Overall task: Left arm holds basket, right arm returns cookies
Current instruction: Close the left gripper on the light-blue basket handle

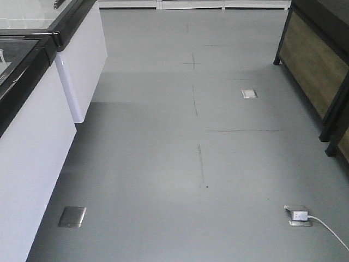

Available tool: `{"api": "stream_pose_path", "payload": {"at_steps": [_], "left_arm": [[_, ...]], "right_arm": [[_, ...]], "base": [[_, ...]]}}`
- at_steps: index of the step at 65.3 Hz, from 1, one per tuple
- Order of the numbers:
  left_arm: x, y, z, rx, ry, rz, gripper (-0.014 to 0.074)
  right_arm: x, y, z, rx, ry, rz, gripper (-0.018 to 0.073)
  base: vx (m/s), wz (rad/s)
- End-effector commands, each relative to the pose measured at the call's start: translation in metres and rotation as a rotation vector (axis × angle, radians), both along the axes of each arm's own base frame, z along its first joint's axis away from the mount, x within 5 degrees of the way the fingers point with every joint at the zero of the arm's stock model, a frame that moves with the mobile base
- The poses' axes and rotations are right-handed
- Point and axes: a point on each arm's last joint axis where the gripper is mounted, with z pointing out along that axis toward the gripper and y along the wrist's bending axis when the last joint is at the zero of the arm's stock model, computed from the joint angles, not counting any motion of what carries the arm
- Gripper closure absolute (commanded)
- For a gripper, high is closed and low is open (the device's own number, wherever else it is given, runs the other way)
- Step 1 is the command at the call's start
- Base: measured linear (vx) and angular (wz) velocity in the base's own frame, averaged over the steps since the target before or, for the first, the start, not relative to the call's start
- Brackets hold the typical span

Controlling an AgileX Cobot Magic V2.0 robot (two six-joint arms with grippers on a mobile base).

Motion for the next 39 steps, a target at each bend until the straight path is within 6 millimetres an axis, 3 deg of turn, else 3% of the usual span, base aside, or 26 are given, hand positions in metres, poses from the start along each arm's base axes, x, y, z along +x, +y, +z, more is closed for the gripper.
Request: {"api": "stream_pose_path", "payload": {"at_steps": [1,17,39], "left_arm": [[-0.011,0.006,0.016,-0.111,-0.161,0.055,0.011],[-0.01,0.024,0.008,-0.384,-0.29,0.131,0.0111],[-0.003,0.047,-0.065,-0.765,-0.512,0.266,0.0115]], "right_arm": [[0.001,0.0,0.001,-0.01,-0.065,-0.003,0.0565],[0.001,0.0,0.001,-0.01,-0.065,-0.003,0.0565],[0.001,0.0,0.001,-0.01,-0.065,-0.003,0.0565]], "base": [[0.0,0.0],[0.0,0.0],[0.0,0.0]]}}
